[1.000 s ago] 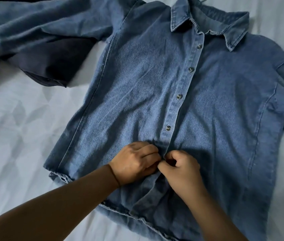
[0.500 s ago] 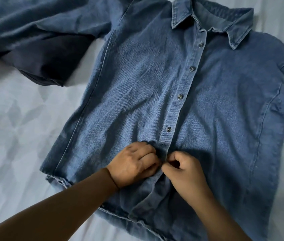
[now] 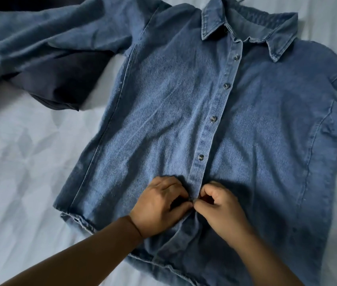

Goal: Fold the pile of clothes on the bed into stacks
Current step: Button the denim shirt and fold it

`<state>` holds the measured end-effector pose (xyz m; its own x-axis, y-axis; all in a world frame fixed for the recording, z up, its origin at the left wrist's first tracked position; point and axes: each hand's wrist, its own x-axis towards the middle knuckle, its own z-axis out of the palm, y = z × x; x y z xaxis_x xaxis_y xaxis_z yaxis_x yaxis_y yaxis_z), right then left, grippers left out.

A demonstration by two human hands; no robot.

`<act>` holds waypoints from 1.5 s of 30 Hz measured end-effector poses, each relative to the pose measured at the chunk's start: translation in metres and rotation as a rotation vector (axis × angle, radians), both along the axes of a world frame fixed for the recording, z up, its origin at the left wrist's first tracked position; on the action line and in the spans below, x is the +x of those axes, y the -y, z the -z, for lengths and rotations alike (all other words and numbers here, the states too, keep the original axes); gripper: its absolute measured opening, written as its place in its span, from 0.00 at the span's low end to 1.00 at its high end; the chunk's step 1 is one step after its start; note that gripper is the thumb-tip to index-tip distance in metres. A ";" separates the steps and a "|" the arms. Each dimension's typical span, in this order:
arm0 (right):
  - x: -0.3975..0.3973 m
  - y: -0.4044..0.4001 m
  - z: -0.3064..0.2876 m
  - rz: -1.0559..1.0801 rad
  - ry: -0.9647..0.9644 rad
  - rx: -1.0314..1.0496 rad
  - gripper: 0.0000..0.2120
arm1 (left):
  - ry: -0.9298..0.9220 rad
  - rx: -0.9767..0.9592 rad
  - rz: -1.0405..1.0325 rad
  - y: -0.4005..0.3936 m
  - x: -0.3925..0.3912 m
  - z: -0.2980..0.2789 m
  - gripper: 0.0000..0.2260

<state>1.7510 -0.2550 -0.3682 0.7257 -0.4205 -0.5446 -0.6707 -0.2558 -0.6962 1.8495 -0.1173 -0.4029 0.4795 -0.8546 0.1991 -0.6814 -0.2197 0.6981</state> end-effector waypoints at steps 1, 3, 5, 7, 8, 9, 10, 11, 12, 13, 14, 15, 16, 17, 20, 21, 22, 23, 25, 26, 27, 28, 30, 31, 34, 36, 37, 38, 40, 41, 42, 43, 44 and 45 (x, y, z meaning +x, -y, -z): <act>0.001 0.001 0.000 -0.005 -0.016 -0.010 0.10 | -0.008 -0.006 0.018 0.001 0.000 0.000 0.06; 0.006 0.001 0.001 -0.035 -0.069 -0.065 0.10 | 0.032 -0.016 0.109 0.004 0.001 0.001 0.04; 0.008 0.002 0.002 -0.073 -0.090 -0.118 0.12 | 0.068 -0.011 0.178 0.005 0.002 0.002 0.03; 0.006 0.004 0.002 -0.068 -0.044 -0.087 0.11 | -0.004 0.012 0.164 0.000 0.004 -0.002 0.06; 0.003 0.004 0.000 -0.049 -0.016 -0.044 0.11 | -0.041 0.033 0.142 -0.006 0.003 -0.005 0.09; -0.003 0.003 -0.006 -0.032 0.011 0.007 0.11 | -0.054 0.064 0.116 -0.016 0.001 -0.012 0.12; -0.010 0.001 -0.012 -0.022 0.042 0.044 0.12 | -0.034 0.093 0.092 -0.027 -0.002 -0.016 0.15; -0.019 -0.001 -0.015 -0.026 0.076 0.047 0.13 | 0.003 0.117 0.077 -0.039 -0.004 -0.021 0.15; -0.030 -0.004 -0.021 -0.045 0.113 0.003 0.16 | 0.042 0.143 0.077 -0.053 -0.008 -0.027 0.16; -0.042 -0.007 -0.024 -0.083 0.148 -0.077 0.18 | 0.068 0.178 0.090 -0.066 -0.009 -0.029 0.16; -0.056 -0.012 -0.027 -0.141 0.177 -0.174 0.20 | 0.088 0.223 0.112 -0.080 -0.012 -0.033 0.18; -0.071 -0.016 -0.029 -0.211 0.195 -0.277 0.22 | 0.115 0.277 0.154 -0.092 -0.014 -0.036 0.21; -0.085 -0.021 -0.030 -0.281 0.189 -0.360 0.23 | 0.155 0.341 0.207 -0.101 -0.016 -0.037 0.24; -0.098 -0.026 -0.032 -0.350 0.165 -0.421 0.24 | 0.199 0.407 0.253 -0.108 -0.018 -0.039 0.27; -0.127 -0.046 -0.034 -0.549 0.057 -0.557 0.28 | 0.293 0.474 0.243 -0.108 -0.021 -0.043 0.23; -0.131 -0.050 -0.033 -0.567 0.040 -0.576 0.27 | 0.296 0.458 0.210 -0.104 -0.020 -0.044 0.19; -0.134 -0.051 -0.032 -0.557 0.052 -0.593 0.27 | 0.293 0.418 0.194 -0.101 -0.020 -0.045 0.16; -0.134 -0.049 -0.029 -0.551 0.090 -0.600 0.27 | 0.279 0.380 0.214 -0.099 -0.017 -0.046 0.13; -0.131 -0.044 -0.028 -0.586 0.170 -0.598 0.23 | 0.255 0.339 0.274 -0.100 -0.016 -0.047 0.13; -0.128 -0.040 -0.031 -0.615 0.167 -0.585 0.20 | 0.244 0.347 0.288 -0.102 -0.015 -0.045 0.12; -0.126 -0.039 -0.035 -0.644 0.130 -0.570 0.17 | 0.220 0.388 0.304 -0.102 -0.014 -0.049 0.12; -0.122 -0.039 -0.040 -0.677 0.086 -0.565 0.15 | 0.203 0.423 0.315 -0.100 -0.015 -0.053 0.12; -0.112 -0.043 -0.047 -0.695 -0.025 -0.578 0.10 | 0.090 0.587 0.291 -0.090 -0.015 -0.065 0.18; -0.107 -0.047 -0.048 -0.668 -0.048 -0.568 0.08 | 0.029 0.716 0.240 -0.085 -0.015 -0.068 0.23; -0.087 -0.057 -0.052 -0.570 0.006 -0.522 0.14 | 0.157 0.741 0.165 -0.072 -0.022 -0.068 0.30; -0.080 -0.064 -0.052 -0.516 0.041 -0.498 0.16 | 0.239 0.657 0.178 -0.066 -0.034 -0.064 0.27; -0.079 -0.067 -0.051 -0.495 0.042 -0.481 0.17 | 0.157 0.698 0.189 -0.065 -0.035 -0.061 0.27; -0.077 -0.069 -0.051 -0.467 0.037 -0.470 0.19 | 0.054 0.724 0.161 -0.066 -0.034 -0.059 0.28; -0.077 -0.070 -0.052 -0.400 0.009 -0.437 0.21 | -0.121 0.651 0.137 -0.072 -0.028 -0.056 0.23; -0.078 -0.070 -0.050 -0.389 -0.017 -0.407 0.22 | -0.119 0.600 0.154 -0.076 -0.026 -0.055 0.20; -0.080 -0.069 -0.049 -0.381 -0.051 -0.373 0.23 | -0.078 0.575 0.192 -0.078 -0.024 -0.053 0.19; -0.082 -0.068 -0.046 -0.373 -0.062 -0.362 0.24 | -0.017 0.592 0.226 -0.080 -0.024 -0.052 0.21; -0.081 -0.068 -0.046 -0.354 -0.046 -0.358 0.24 | 0.058 0.592 0.229 -0.081 -0.023 -0.049 0.24; -0.082 -0.068 -0.044 -0.339 -0.019 -0.362 0.24 | 0.124 0.576 0.240 -0.081 -0.024 -0.046 0.27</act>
